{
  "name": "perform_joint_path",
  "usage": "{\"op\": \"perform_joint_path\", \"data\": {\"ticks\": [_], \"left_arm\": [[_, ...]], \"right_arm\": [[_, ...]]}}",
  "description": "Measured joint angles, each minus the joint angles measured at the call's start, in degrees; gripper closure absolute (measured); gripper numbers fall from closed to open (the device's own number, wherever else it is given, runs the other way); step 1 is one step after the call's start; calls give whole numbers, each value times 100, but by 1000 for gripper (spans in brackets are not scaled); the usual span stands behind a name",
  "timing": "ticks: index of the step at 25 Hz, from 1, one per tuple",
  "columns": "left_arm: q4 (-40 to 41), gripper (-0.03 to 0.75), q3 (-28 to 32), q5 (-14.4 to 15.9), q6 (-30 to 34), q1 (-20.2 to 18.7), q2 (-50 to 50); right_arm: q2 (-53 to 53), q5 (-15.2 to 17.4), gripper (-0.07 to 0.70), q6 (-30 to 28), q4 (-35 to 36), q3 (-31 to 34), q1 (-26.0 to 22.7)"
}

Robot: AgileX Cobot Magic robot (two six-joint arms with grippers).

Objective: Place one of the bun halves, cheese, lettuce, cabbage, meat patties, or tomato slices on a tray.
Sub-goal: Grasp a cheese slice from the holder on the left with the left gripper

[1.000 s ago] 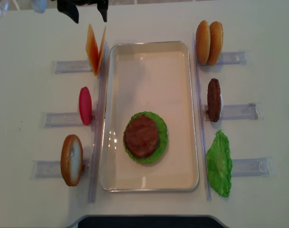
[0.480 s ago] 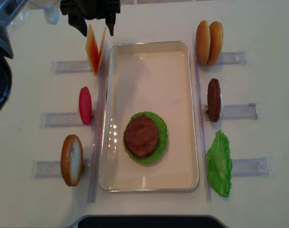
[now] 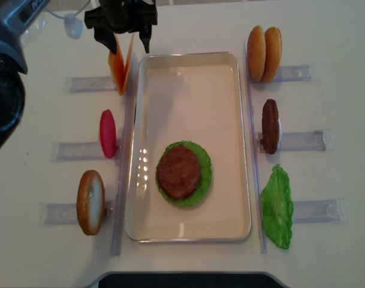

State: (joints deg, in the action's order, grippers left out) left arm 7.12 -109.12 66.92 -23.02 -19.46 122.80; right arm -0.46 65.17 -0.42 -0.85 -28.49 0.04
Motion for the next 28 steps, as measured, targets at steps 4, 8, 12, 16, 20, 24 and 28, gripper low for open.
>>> {"op": "perform_joint_path", "data": {"ticks": [4,8,12,16,20,24,28], "left_arm": [[0,55,0,-17,0,0,25],[0,55,0,-47,0,0,30],[0,55,0,-79,0,0,30],[0,55,0,-117,0,0,72],[6,55,0,-124,0,0,172],[64,55,0,-218,0,0,205],[116,55,0,-237,0,0,219]], "right_arm": [[0,0,128,0,0,0,0],[0,0,128,0,0,0,0],[0,0,128,0,0,0,0],[0,0,128,0,0,0,0],[0,0,128,0,0,0,0],[0,0,128,0,0,0,0],[0,0,128,0,0,0,0]]}}
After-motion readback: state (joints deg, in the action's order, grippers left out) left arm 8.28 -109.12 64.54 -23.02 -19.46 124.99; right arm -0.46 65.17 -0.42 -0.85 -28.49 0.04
